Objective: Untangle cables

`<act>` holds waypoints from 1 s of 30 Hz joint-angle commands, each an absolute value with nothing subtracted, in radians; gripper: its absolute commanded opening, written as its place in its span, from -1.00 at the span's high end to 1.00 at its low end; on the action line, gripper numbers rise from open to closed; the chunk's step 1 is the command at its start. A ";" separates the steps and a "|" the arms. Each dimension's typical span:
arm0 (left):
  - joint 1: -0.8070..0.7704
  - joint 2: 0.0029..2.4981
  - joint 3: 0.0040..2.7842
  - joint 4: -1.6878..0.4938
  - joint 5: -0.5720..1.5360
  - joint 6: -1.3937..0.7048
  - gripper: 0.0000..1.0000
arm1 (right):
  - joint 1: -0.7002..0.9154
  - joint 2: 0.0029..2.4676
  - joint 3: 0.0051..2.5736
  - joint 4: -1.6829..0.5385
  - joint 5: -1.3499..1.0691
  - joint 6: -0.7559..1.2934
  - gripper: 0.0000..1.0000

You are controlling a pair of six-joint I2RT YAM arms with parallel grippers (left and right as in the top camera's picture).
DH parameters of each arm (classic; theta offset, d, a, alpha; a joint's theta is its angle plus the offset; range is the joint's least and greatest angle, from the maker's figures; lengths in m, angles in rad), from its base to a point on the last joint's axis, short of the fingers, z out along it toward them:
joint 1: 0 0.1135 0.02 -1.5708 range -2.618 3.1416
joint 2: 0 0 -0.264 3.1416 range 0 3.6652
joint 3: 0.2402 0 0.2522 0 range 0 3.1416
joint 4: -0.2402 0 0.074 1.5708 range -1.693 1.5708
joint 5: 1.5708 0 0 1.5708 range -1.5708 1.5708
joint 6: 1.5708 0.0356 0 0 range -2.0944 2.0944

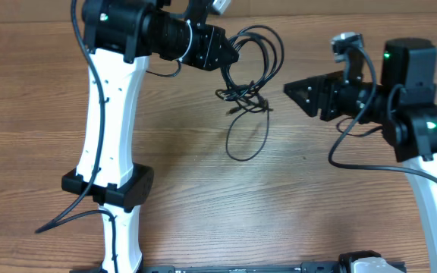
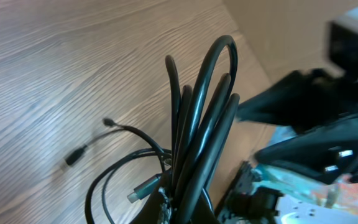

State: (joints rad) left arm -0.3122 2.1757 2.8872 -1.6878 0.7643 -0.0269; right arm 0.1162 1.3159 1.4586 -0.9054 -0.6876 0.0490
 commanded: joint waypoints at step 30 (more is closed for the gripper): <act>-0.346 1.989 2.924 -1.689 0.802 -0.135 0.92 | 0.276 1.322 1.472 -0.683 -0.623 0.044 0.93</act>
